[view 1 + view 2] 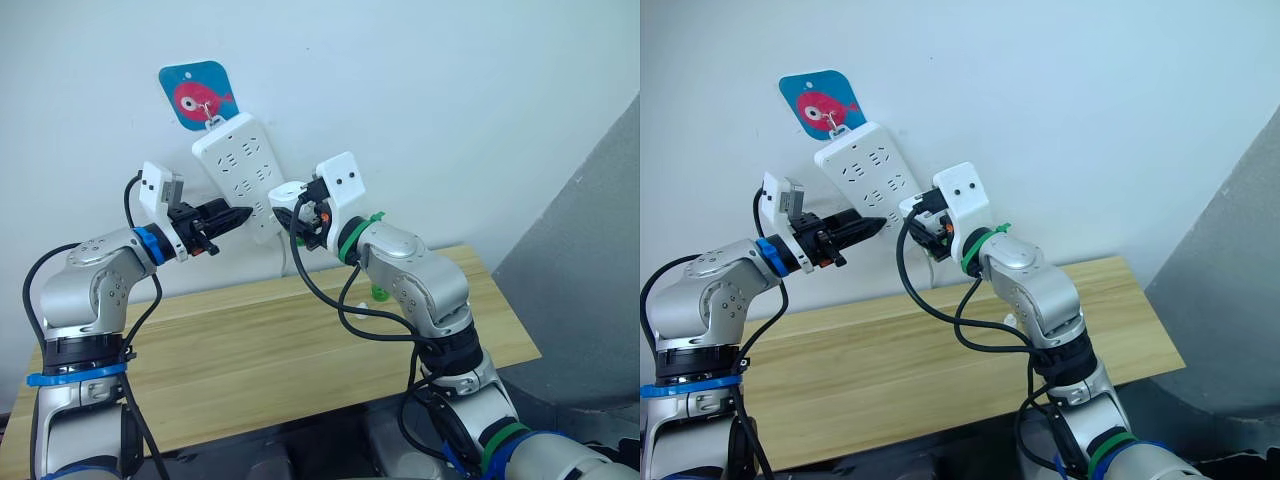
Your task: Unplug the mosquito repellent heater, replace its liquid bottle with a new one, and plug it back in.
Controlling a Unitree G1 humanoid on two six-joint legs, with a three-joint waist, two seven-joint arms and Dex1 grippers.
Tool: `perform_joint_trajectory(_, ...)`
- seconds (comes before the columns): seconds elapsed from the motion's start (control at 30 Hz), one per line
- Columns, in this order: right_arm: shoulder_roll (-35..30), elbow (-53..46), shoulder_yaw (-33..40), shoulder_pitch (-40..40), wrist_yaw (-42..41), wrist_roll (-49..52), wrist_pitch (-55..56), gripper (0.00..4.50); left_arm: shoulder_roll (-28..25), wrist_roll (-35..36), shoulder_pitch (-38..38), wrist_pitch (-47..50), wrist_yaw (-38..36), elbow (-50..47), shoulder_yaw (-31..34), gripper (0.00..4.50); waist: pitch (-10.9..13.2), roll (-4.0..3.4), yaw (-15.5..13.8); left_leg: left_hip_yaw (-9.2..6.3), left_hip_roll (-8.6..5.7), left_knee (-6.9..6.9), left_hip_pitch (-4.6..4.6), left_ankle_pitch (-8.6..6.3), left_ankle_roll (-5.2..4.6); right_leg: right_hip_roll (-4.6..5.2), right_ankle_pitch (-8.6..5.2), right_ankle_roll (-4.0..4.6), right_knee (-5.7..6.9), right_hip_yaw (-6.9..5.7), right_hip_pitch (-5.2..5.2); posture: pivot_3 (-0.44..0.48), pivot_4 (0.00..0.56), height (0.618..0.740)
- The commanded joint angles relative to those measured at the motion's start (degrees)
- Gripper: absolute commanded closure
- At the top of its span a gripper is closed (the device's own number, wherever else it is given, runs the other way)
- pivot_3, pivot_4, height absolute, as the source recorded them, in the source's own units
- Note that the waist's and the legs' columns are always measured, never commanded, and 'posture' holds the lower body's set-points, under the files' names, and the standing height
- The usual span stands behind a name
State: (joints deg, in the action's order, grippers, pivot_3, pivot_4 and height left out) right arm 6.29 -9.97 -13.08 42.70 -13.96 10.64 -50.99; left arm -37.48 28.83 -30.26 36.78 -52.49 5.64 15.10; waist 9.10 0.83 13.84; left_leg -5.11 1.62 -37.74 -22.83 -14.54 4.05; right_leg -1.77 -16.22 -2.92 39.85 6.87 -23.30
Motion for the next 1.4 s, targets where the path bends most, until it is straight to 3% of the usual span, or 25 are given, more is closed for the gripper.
perform_joint_trajectory(0.03, 0.5, 2.5, -5.0, 0.8, -3.0, 0.4, -0.4, 1.57, 1.6, 2.8, -1.7, 0.4, -1.0, -4.0, -1.9, 3.18, 0.0, 0.00, 0.0, 0.00, 0.00, 0.00, 0.00, 0.00, 0.00, 0.00, 0.00, 0.00, -0.01, 0.00, 0.00, -0.218, 0.122, 0.736)
perform_joint_trajectory(0.73, 0.1, 2.9, -6.6, -2.7, -6.4, -0.5, 0.7, 1.57, 1.4, 4.6, -2.6, 5.4, -0.2, -4.3, 0.1, 3.18, 0.0, 0.00, 0.0, 0.02, 0.00, 0.06, 0.01, 0.00, 0.00, 0.00, 0.00, -0.01, -0.06, 0.01, 0.00, -0.205, 0.127, 0.736)
perform_joint_trajectory(1.4, 2.4, 9.7, -2.6, 3.8, -7.4, -0.6, 2.3, 1.57, 0.4, 5.6, -0.1, 6.0, -2.1, -7.2, -1.0, 3.18, 0.0, 0.00, 0.3, 0.11, 0.04, 0.63, 0.17, 0.05, 0.08, 0.00, 0.00, 0.01, -0.35, 0.07, -0.01, -0.194, 0.117, 0.736)
